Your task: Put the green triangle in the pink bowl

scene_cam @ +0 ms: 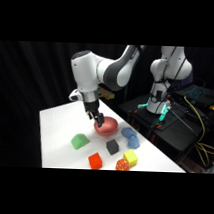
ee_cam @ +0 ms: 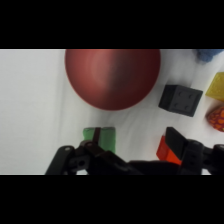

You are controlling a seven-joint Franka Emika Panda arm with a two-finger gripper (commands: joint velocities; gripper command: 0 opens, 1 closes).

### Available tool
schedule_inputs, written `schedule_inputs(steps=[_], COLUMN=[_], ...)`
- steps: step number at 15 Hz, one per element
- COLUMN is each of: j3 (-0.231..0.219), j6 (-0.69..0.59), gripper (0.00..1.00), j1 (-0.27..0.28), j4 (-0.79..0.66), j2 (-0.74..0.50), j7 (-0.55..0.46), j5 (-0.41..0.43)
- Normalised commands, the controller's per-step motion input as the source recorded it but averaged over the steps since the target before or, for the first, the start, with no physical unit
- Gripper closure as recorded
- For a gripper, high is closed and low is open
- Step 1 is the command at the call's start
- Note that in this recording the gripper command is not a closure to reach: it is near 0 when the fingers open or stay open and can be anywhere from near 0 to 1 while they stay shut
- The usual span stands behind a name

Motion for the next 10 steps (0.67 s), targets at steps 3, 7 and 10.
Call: schedule_inputs(steps=[3, 7, 10], j3=[0.057, 0.061, 0.069], j6=[-0.02, -0.07, -0.12], gripper=[0.00, 0.00, 0.00], j1=[-0.085, -0.108, -0.125], j4=[0.38, 0.46, 0.49], j2=[0.28, 0.36, 0.36], j7=[-0.21, -0.22, -0.23], j5=[-0.029, -0.021, -0.013])
